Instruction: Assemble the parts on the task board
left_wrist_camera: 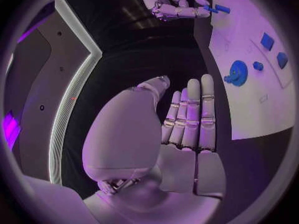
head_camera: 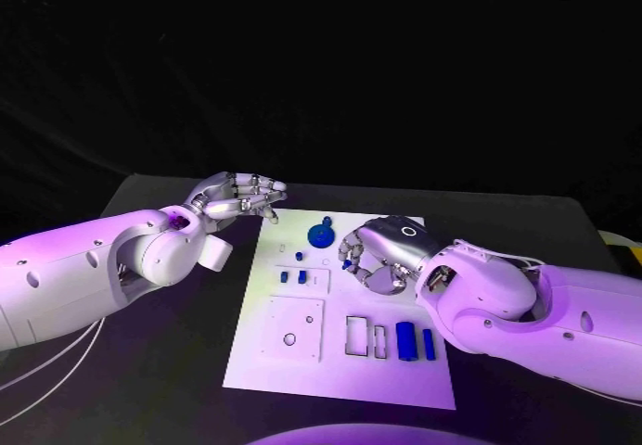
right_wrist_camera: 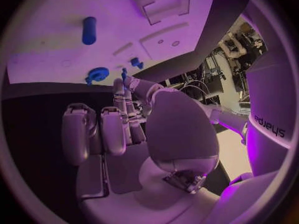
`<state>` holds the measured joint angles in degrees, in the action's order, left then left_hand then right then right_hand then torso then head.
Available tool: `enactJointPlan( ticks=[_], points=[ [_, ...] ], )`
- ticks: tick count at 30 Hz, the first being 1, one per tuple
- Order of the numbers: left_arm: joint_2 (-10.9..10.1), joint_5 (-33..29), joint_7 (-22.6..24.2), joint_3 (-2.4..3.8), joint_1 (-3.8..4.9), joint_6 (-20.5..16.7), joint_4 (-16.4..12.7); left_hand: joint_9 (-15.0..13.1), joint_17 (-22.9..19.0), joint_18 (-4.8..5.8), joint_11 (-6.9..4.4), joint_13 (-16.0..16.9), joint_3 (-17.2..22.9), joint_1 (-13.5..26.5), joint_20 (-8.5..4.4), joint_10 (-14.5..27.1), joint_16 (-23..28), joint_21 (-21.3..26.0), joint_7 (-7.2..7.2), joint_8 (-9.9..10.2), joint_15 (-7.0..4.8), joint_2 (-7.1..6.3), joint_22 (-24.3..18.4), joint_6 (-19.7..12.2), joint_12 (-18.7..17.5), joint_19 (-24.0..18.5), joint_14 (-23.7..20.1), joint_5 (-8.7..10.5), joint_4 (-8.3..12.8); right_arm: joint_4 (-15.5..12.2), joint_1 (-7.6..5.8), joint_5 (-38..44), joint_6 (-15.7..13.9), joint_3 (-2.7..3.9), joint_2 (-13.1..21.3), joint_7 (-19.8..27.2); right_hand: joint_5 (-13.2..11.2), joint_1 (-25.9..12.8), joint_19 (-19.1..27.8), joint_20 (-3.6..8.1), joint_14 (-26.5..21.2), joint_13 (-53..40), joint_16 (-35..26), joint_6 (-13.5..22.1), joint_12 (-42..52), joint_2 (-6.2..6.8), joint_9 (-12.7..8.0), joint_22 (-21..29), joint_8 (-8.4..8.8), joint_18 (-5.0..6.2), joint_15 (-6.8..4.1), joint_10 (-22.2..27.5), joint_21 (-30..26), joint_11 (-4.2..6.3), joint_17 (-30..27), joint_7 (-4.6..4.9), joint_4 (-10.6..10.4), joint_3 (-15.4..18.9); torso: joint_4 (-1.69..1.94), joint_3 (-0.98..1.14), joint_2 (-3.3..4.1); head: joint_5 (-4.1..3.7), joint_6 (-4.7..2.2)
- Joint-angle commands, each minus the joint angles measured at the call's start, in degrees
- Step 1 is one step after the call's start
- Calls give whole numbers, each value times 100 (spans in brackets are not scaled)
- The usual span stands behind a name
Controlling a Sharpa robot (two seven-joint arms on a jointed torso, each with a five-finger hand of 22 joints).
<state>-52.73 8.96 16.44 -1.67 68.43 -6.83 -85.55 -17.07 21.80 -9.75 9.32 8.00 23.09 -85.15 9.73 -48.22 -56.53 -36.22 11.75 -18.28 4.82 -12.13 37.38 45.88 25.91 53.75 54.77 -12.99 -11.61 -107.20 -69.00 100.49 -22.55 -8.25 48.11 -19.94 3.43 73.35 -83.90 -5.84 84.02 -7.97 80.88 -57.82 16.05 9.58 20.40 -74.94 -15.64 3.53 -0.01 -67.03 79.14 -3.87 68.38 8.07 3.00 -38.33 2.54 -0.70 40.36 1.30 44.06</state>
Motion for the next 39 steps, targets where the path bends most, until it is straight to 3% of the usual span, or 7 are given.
enactJointPlan(
  ticks=[1,7,18,30,39],
  points=[
    [24,10,32,5,1,72,-10,-4,9,-53,0,8,-14,-28,23,28,-22,34,127,-19,15,25,8,-38,36,-14,-33,-20,33,5,62,-56,-111,-6,-114,149,-9,-34,-152,36,207,5,18,-51,-37,-9,5,-1081,-39,-113,-54,-26,17,1,3,-4,-28,2,-4,-8,-2,148,38],
    [34,10,37,5,0,43,-11,-4,9,-53,0,8,-14,-28,23,28,-22,34,127,-19,15,25,8,-38,36,-14,-33,-20,33,97,221,-106,-123,-25,-348,218,-5,-30,-154,38,208,4,20,-55,-39,-20,6,-1083,-39,-113,-56,-29,21,3,5,-6,-29,-3,3,-5,-3,331,119],
    [45,10,38,5,1,18,-15,-4,9,-53,0,8,-14,-28,23,28,-22,34,127,-19,15,25,8,-38,36,-14,-33,-20,33,263,520,-123,-154,-54,-628,304,0,-24,-153,41,208,4,20,-59,-42,-36,8,-1082,-38,-112,-58,-32,17,5,2,-8,-29,-9,-1,3,2,517,234],
    [51,10,31,5,1,32,-16,-5,10,-53,4,11,-19,-20,27,40,-24,35,130,-28,19,27,9,-47,50,-18,-37,-19,32,462,818,-115,-201,-69,-860,394,4,-18,-148,44,208,4,19,-61,-46,-47,9,-1077,-37,-109,-60,-34,3,7,-2,-8,-28,-13,1,4,2,580,312],
    [56,10,28,5,1,46,-14,-6,11,-53,5,13,-22,-16,29,46,-27,36,131,-34,20,29,10,-51,59,-19,-39,-19,31,531,916,-119,-194,-76,-914,428,5,-17,-150,44,208,4,19,-60,-47,-48,9,-1079,-37,-110,-60,-34,7,7,-2,-8,-27,-14,-7,0,-2,585,322]
  ],
)
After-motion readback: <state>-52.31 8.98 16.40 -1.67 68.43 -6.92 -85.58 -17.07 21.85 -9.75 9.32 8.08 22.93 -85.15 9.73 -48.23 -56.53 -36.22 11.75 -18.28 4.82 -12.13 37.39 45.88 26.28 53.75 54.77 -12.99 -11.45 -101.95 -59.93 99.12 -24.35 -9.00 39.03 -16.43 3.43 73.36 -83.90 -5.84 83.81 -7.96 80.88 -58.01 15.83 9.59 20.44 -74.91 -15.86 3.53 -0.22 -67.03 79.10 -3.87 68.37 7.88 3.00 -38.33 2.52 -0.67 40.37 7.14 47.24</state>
